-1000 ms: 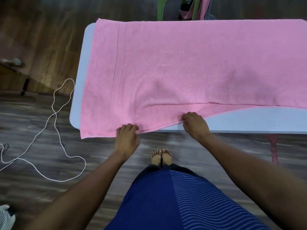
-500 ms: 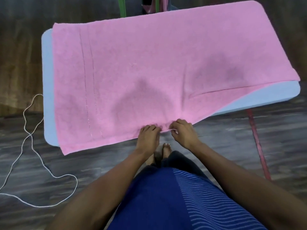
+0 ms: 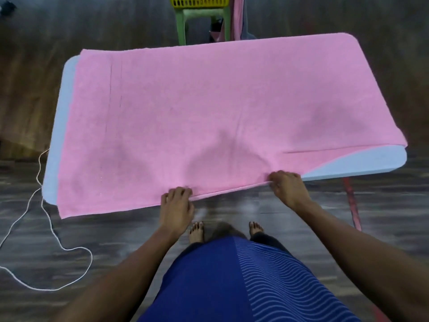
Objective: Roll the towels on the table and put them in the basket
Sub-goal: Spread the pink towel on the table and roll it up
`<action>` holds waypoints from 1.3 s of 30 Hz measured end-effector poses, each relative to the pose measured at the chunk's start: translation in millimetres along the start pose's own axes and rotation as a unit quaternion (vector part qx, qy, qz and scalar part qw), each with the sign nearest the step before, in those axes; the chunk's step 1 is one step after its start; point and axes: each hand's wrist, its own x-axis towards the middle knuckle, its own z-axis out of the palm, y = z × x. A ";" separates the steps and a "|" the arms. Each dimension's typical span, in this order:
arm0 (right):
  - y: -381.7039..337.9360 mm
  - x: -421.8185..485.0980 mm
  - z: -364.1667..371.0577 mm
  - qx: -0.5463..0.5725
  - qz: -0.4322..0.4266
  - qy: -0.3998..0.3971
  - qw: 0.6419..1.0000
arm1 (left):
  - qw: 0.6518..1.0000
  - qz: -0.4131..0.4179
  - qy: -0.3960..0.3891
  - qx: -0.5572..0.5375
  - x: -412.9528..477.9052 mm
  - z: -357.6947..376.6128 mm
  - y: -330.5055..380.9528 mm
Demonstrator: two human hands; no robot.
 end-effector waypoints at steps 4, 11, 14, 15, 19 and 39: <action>21.5 -12.0 2.6 0.050 -0.068 -0.045 0.995 | 0.999 0.025 -0.005 -0.027 13.0 14.1 76.7; 49.9 -10.8 -15.0 0.099 -0.150 -0.034 0.983 | 0.994 0.069 0.005 -0.079 46.7 40.0 216.2; 72.9 -7.2 -28.4 0.035 -0.149 -0.071 0.986 | 0.994 0.052 0.000 -0.096 42.6 43.8 226.2; 84.6 -5.3 -31.6 0.006 -0.142 -0.082 0.986 | 0.994 0.042 -0.005 -0.099 39.0 43.6 224.7; 140.7 3.0 -44.7 -0.033 -0.089 -0.040 0.995 | 0.994 0.017 -0.009 -0.104 29.7 44.6 216.0; 217.5 -6.8 -52.1 0.053 -0.077 0.080 0.992 | 0.999 -0.035 -0.022 -0.017 41.3 40.0 233.7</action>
